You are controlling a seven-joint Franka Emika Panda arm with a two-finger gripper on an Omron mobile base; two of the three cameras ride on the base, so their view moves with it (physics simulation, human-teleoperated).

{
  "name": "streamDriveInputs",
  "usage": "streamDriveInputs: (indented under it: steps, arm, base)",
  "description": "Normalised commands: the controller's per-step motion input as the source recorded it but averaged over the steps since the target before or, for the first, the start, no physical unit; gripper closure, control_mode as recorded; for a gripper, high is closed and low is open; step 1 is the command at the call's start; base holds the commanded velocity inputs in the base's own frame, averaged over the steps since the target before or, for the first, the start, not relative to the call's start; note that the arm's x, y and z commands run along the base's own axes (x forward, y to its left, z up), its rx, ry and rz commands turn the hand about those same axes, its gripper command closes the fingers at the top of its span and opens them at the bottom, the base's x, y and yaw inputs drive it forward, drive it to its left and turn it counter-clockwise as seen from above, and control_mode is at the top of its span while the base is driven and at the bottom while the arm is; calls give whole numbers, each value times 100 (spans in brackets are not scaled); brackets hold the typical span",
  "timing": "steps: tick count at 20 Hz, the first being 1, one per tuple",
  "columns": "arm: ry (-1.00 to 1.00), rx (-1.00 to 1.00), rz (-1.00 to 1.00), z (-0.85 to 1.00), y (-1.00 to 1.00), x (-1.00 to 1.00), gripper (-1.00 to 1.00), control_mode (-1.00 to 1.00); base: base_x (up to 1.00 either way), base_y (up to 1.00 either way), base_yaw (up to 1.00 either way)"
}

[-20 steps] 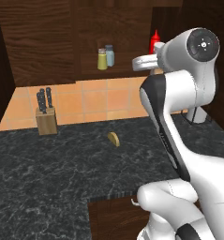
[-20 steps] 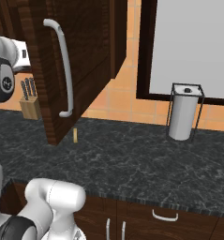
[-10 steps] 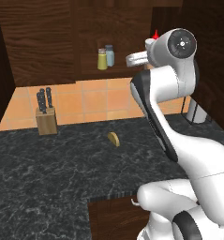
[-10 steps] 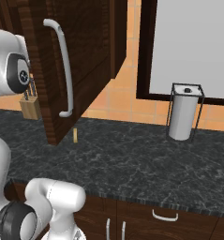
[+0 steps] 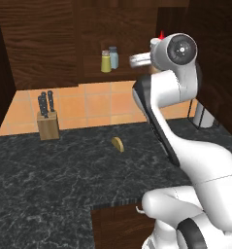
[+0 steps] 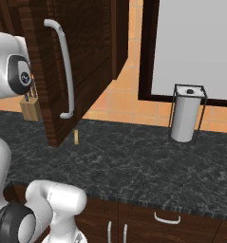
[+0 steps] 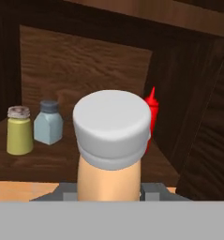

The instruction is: Put the shaker and condiment bottle from the counter next to their counterparts in the cabinet.

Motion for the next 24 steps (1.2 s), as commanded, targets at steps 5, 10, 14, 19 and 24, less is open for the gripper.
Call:
streamDriveInputs:
  steps: [5, 10, 14, 19, 24]
  arm:
    - [0, 6, -9, 0, 0, 28, 100, -100]
    - [0, 10, -12, 4, 0, 23, 100, -100]
    - [8, 11, -14, 5, 0, 43, 100, -100]
    - [8, 5, -10, 0, 0, 35, 100, -100]
    - [0, 0, -8, 0, -1, 30, 100, -100]
  base:
    - [0, 0, 0]
    - [0, 0, 0]
    - [0, 0, 0]
    - [0, 0, 0]
    - [0, 0, 0]
